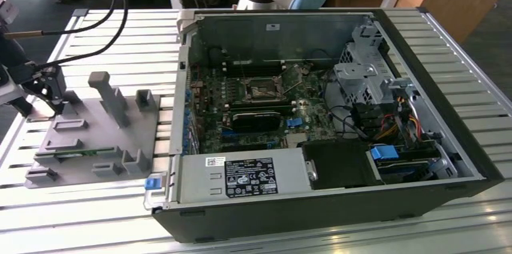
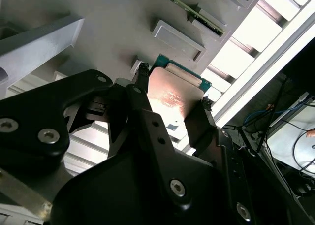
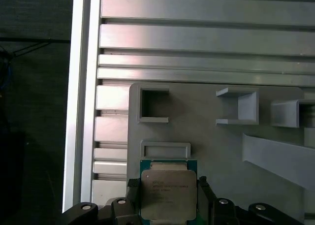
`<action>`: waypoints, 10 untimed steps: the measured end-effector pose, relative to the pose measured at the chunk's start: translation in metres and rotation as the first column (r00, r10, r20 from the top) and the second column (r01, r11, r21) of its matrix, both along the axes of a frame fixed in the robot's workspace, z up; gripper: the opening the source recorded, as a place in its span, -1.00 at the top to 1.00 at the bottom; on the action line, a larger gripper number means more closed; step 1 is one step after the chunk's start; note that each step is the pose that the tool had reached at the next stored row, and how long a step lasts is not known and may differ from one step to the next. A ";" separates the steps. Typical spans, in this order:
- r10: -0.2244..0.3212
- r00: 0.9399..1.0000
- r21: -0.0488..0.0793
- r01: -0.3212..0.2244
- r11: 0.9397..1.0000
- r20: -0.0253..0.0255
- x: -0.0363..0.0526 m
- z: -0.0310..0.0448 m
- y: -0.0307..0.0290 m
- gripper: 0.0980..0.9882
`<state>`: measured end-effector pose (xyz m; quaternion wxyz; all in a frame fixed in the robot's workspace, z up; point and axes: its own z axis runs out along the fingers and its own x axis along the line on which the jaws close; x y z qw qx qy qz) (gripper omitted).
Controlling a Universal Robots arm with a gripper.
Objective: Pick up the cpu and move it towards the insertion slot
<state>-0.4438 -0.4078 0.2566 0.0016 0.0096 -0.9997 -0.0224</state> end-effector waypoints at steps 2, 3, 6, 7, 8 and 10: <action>0.000 1.000 0.000 0.000 1.000 0.000 0.0000 0.0010 0.0000 0.00; 0.000 1.000 0.000 0.000 1.000 0.000 0.0000 0.0014 0.0000 0.00; 0.000 1.000 0.000 0.000 1.000 0.000 0.0000 0.0028 0.0000 0.00; 0.000 1.000 0.000 0.000 1.000 0.000 0.0000 0.0033 0.0000 0.00; 0.000 1.000 0.000 0.000 1.000 0.000 0.0000 0.0037 0.0000 0.00; 0.000 1.000 0.000 0.000 1.000 0.000 0.0000 0.0048 0.0000 0.00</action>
